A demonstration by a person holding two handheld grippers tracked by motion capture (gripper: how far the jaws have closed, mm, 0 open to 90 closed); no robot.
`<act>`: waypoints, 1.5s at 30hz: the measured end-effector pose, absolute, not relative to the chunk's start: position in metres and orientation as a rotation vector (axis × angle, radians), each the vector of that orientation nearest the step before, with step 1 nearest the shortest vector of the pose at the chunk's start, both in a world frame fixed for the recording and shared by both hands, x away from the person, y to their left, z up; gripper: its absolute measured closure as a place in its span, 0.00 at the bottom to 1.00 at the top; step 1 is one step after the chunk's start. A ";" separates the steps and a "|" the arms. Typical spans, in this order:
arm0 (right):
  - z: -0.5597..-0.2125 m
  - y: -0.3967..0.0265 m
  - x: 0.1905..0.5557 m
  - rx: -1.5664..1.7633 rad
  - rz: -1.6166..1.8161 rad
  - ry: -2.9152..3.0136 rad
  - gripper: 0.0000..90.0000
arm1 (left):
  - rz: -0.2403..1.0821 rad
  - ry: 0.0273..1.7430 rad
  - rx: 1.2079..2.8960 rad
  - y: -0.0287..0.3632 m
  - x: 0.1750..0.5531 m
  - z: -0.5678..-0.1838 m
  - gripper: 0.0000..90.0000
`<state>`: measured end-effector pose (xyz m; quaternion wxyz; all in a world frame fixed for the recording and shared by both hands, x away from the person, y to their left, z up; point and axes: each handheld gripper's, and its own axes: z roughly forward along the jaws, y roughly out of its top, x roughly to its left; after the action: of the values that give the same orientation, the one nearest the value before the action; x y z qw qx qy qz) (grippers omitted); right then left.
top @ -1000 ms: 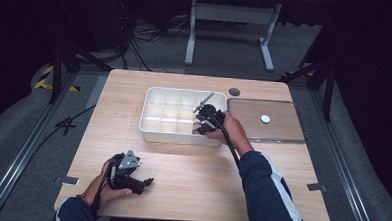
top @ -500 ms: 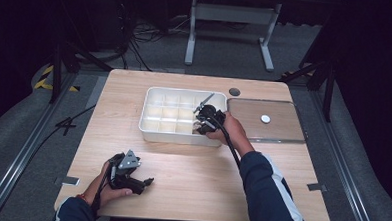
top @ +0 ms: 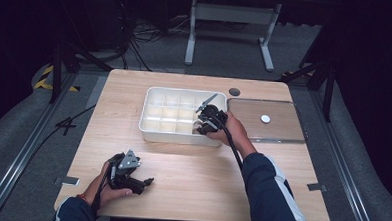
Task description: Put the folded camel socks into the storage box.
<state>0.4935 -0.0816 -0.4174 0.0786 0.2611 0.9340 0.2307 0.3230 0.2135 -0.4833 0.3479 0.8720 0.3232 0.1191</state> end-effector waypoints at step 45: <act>-0.368 -0.129 0.445 0.742 0.942 2.642 0.65 | 0.310 0.838 2.261 0.214 0.323 -0.483 0.12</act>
<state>0.4453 -0.1292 -0.3680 0.1199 0.2538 0.9040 0.3224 0.3230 0.2136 -0.4834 0.3478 0.8720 0.3230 0.1197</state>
